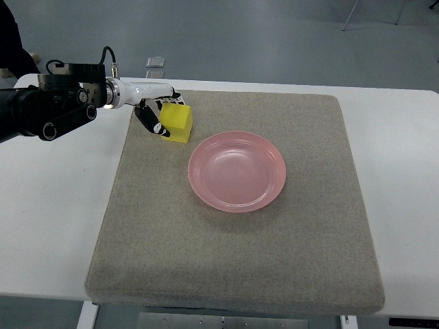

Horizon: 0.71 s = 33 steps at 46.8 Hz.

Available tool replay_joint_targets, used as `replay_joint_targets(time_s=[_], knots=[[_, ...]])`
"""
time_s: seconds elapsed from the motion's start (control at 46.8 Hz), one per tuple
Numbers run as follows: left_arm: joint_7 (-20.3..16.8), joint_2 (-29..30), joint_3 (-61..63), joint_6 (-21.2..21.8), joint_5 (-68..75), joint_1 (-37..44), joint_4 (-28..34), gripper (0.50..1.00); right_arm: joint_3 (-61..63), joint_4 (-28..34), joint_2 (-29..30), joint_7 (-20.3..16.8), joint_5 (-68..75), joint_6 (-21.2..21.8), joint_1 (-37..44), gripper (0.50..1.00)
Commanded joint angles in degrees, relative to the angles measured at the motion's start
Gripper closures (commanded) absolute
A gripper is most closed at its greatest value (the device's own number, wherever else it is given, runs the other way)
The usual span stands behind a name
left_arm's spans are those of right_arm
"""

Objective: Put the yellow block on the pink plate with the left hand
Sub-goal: 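Lower the left hand onto the yellow cube and close fingers around it, then carry the yellow cube with the left hand onto the pink plate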

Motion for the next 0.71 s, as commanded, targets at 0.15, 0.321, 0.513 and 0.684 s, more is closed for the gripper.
replay_joint_targets(time_s=[0.15,0.321,0.513,0.684], knots=[[-0.01,0.0,-0.09,0.0,-0.45,-0.08,0.01,0.945,0.04,0.0,0.0,-0.03,0.0,0.0,0.0,0.576],[-0.01,0.0,-0.44,0.0,-1.24,-0.7,0.09,0.945,-0.04,0.0,0.0,0.06,0.0,0.0,0.0,0.576],[-0.01,-0.09,-2.81,-0.26,-1.15,-0.87,2.29,0.945,0.04,0.0,0.0,-0.03,0.0,0.0,0.0,0.576],[-0.01,0.0,-4.83,-0.26,-0.89,-2.02,-0.25,0.945,0.04,0.0,0.0,-0.03,0.0,0.0,0.0,0.576]])
